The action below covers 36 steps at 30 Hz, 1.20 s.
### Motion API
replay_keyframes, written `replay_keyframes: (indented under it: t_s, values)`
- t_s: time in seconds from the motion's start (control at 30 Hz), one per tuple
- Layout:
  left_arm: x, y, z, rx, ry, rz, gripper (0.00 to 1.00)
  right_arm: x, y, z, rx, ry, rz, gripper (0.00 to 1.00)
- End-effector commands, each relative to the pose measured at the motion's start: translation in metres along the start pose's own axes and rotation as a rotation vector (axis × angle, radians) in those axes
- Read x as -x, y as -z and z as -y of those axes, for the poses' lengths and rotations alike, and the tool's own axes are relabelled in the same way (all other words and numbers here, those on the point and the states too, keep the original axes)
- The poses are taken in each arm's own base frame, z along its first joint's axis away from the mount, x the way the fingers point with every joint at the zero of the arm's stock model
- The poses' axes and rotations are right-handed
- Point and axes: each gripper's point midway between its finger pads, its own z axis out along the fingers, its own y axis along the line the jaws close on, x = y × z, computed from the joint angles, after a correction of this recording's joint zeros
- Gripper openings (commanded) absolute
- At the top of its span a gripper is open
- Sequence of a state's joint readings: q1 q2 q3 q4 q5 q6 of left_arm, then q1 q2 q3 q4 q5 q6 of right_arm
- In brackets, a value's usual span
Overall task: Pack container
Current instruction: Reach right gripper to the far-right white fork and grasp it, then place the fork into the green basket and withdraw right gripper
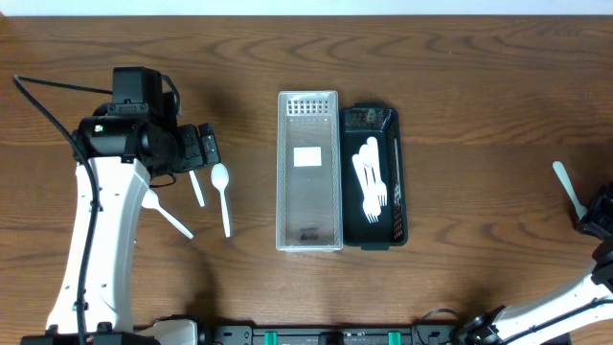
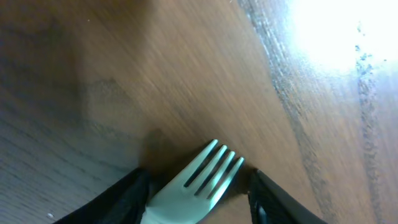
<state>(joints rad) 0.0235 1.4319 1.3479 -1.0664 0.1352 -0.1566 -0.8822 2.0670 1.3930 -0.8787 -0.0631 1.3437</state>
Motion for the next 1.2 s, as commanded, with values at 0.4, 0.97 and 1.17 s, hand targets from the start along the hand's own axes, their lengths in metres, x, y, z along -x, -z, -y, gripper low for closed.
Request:
replay_keyframes:
  t_s: [0.4,0.97,1.17]
  values:
    - [0.004,0.004,0.0,-0.001,-0.011,0.012,0.98,-0.014,-0.025,0.009,-0.046,-0.003,-0.081,0.38]
    - [0.004,0.004,0.0,-0.001,-0.011,0.012,0.98,-0.021,-0.024,0.009,-0.041,0.148,-0.104,0.12]
    - [0.004,0.004,0.0,-0.001,-0.011,0.012,0.98,-0.029,-0.023,0.012,-0.057,0.233,-0.106,0.09]
